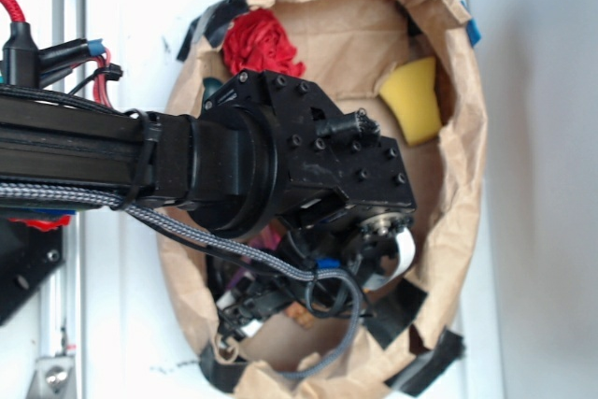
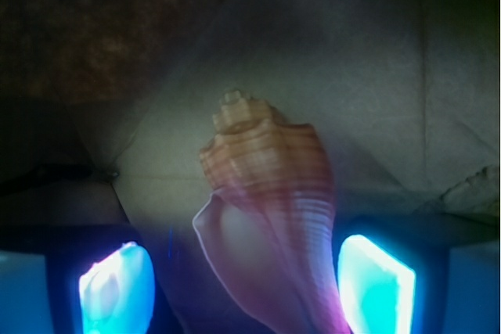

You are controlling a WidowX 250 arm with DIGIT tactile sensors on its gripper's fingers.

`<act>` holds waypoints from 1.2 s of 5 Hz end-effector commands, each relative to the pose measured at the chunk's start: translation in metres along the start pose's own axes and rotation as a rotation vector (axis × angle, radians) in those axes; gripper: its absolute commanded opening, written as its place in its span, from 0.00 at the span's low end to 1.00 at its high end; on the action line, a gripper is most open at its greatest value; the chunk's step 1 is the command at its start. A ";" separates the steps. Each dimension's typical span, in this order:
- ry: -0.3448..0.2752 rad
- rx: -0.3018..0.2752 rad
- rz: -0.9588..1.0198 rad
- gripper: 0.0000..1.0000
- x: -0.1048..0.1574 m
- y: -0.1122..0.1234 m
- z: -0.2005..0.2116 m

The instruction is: Grab the shell.

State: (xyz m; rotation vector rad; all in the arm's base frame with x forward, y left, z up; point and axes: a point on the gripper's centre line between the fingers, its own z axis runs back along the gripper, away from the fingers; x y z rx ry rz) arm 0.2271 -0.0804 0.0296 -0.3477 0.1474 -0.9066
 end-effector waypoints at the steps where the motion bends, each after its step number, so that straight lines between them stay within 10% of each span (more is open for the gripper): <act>1: 0.016 0.013 -0.064 0.00 0.006 -0.016 -0.009; 6: -0.090 0.059 0.099 0.00 0.013 0.019 0.029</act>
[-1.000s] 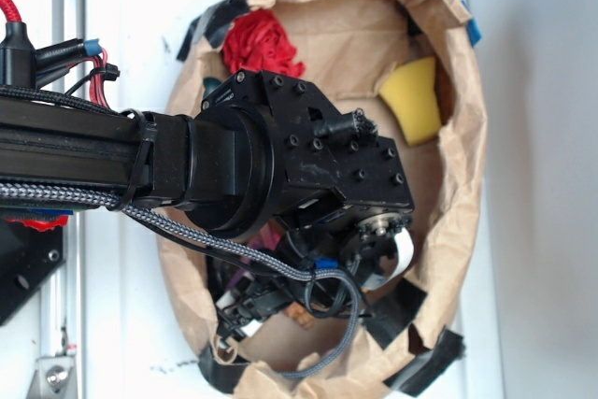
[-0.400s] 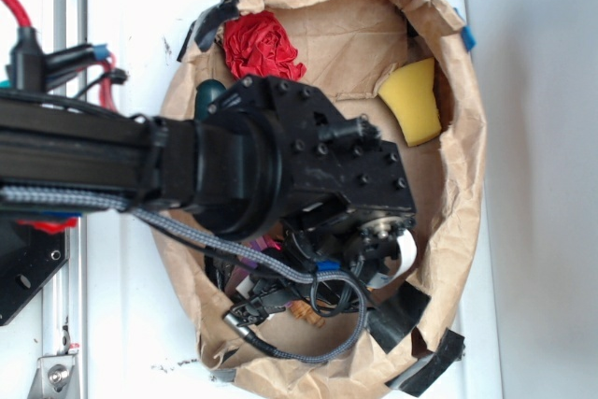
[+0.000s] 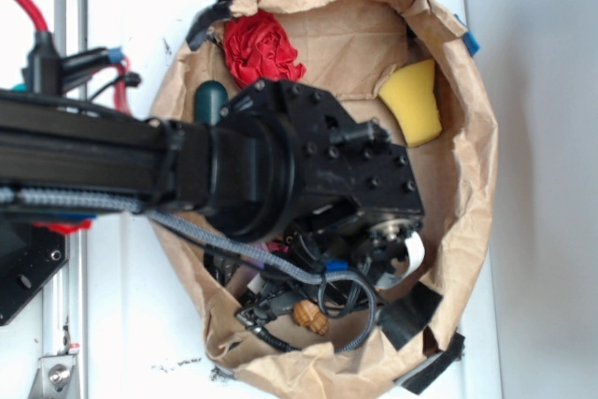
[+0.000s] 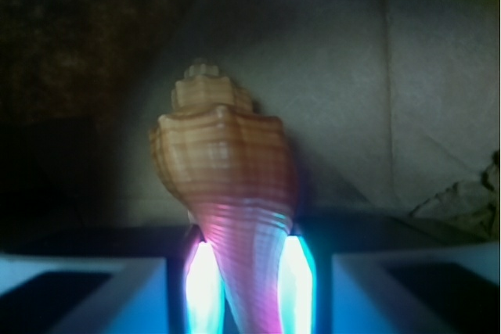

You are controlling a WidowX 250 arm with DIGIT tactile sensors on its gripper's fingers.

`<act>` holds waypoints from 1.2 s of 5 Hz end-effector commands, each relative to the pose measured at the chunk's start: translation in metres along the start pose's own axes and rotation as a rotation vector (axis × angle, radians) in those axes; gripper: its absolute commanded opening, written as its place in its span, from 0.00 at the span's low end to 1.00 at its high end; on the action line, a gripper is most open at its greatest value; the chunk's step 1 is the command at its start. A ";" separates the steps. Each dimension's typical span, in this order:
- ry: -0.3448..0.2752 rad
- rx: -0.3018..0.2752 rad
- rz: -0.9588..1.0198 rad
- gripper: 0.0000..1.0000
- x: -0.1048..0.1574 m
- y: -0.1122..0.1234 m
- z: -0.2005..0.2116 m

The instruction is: Grab the shell.

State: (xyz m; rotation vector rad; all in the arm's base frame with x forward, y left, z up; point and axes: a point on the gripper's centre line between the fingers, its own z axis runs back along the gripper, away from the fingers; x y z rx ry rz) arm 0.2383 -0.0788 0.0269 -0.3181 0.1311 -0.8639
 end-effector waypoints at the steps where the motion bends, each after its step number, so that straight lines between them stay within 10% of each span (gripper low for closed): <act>1: -0.184 0.078 0.223 0.00 0.006 0.034 0.068; 3: -0.318 0.268 0.433 0.00 -0.020 0.019 0.122; 6: -0.317 0.348 0.911 0.00 -0.047 -0.011 0.148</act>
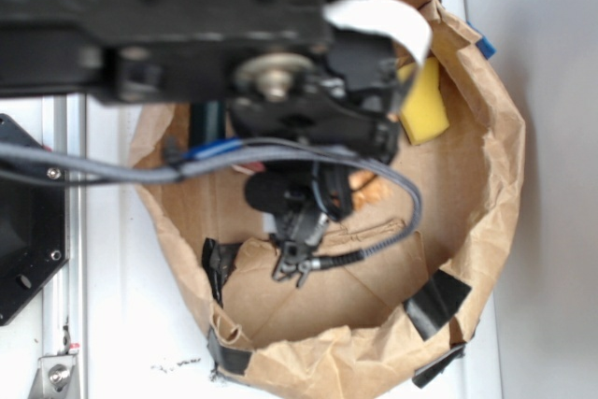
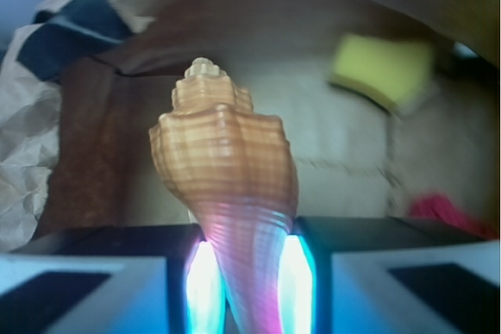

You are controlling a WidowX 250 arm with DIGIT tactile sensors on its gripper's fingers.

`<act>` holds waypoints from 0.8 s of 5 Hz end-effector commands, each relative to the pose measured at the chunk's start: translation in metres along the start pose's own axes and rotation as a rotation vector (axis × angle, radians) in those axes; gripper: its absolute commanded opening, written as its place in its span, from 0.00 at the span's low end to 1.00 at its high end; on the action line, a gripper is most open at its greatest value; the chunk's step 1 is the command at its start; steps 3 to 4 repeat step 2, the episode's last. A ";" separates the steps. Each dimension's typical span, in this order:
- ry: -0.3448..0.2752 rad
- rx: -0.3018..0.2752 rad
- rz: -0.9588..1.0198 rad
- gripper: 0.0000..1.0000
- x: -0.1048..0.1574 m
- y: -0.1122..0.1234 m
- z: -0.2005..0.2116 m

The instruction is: Grab the shell.

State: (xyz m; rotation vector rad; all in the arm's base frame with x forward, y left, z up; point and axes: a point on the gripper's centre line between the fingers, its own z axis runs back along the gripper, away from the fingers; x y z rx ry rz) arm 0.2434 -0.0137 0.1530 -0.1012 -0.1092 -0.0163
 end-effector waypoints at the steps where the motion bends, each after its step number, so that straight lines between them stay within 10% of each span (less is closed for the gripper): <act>1: -0.111 0.098 0.070 0.00 -0.010 -0.002 0.020; 4: -0.089 0.078 0.038 0.00 -0.011 -0.003 0.017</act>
